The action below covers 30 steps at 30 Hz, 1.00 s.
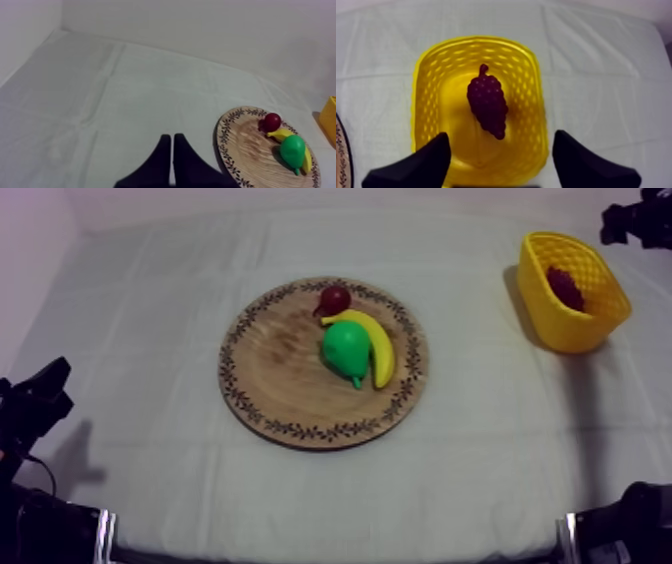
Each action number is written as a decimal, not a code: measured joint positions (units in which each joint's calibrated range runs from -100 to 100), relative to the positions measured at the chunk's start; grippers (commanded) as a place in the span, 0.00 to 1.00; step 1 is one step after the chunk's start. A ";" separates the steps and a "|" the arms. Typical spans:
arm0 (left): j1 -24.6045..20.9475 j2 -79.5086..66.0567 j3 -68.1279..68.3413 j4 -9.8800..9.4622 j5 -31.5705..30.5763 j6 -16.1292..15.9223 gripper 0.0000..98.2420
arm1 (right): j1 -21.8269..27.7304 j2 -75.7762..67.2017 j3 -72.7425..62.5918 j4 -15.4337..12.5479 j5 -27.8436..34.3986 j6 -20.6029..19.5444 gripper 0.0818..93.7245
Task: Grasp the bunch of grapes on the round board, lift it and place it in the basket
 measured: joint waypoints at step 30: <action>0.00 0.00 0.00 0.00 0.00 0.00 0.00 | -8.67 -63.45 45.67 6.14 -6.02 -4.08 0.32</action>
